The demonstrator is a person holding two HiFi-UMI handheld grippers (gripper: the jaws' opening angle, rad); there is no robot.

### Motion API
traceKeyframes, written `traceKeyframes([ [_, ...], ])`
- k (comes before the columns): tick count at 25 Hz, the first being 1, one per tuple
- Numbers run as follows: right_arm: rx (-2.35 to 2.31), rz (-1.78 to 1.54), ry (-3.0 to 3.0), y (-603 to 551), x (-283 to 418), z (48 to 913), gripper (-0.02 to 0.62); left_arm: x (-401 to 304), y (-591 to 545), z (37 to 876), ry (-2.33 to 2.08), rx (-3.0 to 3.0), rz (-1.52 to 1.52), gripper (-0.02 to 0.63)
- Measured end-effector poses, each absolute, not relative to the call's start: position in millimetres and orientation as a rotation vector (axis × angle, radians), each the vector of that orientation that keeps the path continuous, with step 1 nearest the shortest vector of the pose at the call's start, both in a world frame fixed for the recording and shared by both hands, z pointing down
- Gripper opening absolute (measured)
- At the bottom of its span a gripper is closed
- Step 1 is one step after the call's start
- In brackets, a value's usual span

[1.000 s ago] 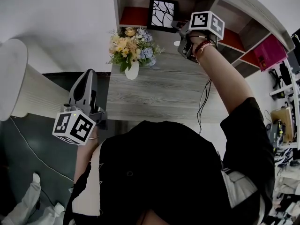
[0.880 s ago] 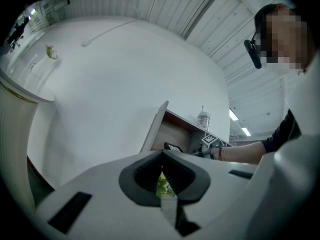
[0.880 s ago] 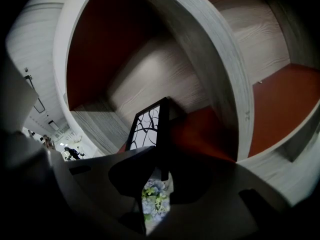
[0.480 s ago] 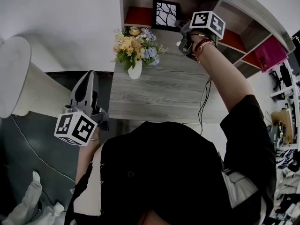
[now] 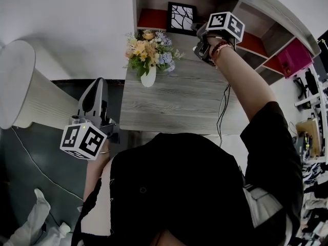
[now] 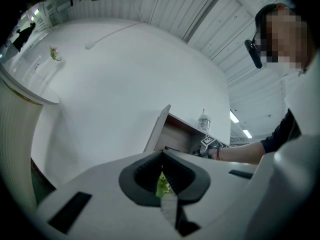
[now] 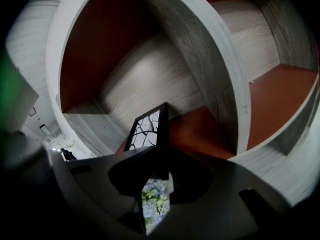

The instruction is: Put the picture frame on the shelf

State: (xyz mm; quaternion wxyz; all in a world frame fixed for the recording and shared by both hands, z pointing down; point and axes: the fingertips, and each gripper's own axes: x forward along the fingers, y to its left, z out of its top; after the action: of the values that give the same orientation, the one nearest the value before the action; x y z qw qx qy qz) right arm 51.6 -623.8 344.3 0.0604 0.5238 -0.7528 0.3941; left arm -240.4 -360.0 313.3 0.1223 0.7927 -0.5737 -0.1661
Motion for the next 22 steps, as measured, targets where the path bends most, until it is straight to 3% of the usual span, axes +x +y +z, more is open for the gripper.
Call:
traceKeyframes([
  [22,1.580,1.215,-2.244,-622.2,51.2,344.0,0.087,-245.5,-355.6,317.8,-1.667,2.306,-0.483,0.012],
])
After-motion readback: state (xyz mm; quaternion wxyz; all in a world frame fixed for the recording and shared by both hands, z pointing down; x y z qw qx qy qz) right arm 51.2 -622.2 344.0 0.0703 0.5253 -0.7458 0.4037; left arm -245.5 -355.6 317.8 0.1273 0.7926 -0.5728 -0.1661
